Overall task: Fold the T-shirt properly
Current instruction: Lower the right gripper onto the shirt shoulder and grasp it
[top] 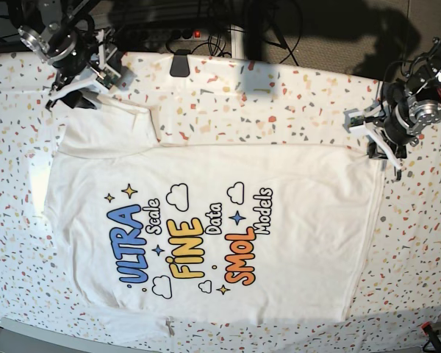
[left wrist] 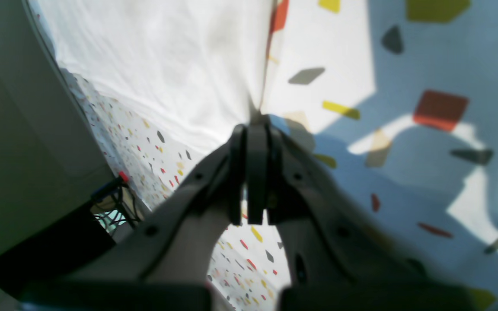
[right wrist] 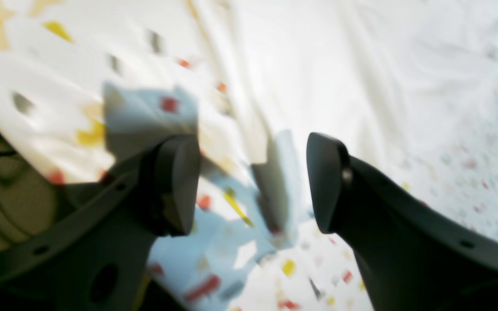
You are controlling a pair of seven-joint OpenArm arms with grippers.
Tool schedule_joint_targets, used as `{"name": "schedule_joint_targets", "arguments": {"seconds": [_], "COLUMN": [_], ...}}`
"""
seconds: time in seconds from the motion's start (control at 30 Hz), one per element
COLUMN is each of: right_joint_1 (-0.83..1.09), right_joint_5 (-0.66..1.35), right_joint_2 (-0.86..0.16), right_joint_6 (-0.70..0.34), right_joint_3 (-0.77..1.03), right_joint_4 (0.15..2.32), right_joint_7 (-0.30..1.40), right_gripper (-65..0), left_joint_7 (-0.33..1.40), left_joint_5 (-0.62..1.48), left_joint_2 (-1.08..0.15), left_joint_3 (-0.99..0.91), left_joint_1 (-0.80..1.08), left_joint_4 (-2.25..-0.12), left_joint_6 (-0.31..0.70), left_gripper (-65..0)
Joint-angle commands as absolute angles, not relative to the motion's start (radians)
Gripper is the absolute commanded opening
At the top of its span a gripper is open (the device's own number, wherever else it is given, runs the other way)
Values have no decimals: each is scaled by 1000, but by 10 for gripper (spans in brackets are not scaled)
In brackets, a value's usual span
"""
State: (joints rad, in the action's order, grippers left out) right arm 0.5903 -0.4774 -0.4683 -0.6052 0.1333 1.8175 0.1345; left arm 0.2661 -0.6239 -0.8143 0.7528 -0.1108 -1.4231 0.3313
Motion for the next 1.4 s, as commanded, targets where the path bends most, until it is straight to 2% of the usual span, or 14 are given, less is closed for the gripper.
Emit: {"name": "schedule_joint_targets", "arguments": {"seconds": [0.0,0.17,0.57,0.77,1.17,1.23,1.37], "right_joint_1": [578,543,540,526,525,517,490], "right_joint_5": [-480,-480,-503,-570,-569,-569,-569], "right_joint_2": [-482,-482,-482,-482,-482,-481,-474], "right_joint_6": [-601,-510,-492,-398,-348,-350,-352], "right_joint_3": [117,44,45,46,46,45,45], "right_joint_4": [1827,1827,1782,1726,1726,1723,1691], "right_joint_7": [157,326,330,343,354,341,335], "right_gripper": [-258,-258,-258,-259,-261,-295,-460], "left_joint_7": [262,262,262,262,262,262,262], "left_joint_5": [-617,-617,-617,-617,-617,-617,-617], "left_joint_2": [-829,-829,-829,-829,-829,-829,-829], "left_joint_3": [749,749,749,749,749,749,749], "left_joint_1": [-117,-117,-117,-117,-117,-117,-117], "left_joint_4": [-1430,-1430,-1430,-1430,-1430,-1430,-1430], "left_joint_6": [340,340,339,340,340,340,339], "left_gripper": [-650,-650,-650,-650,-650,-650,-650]}}
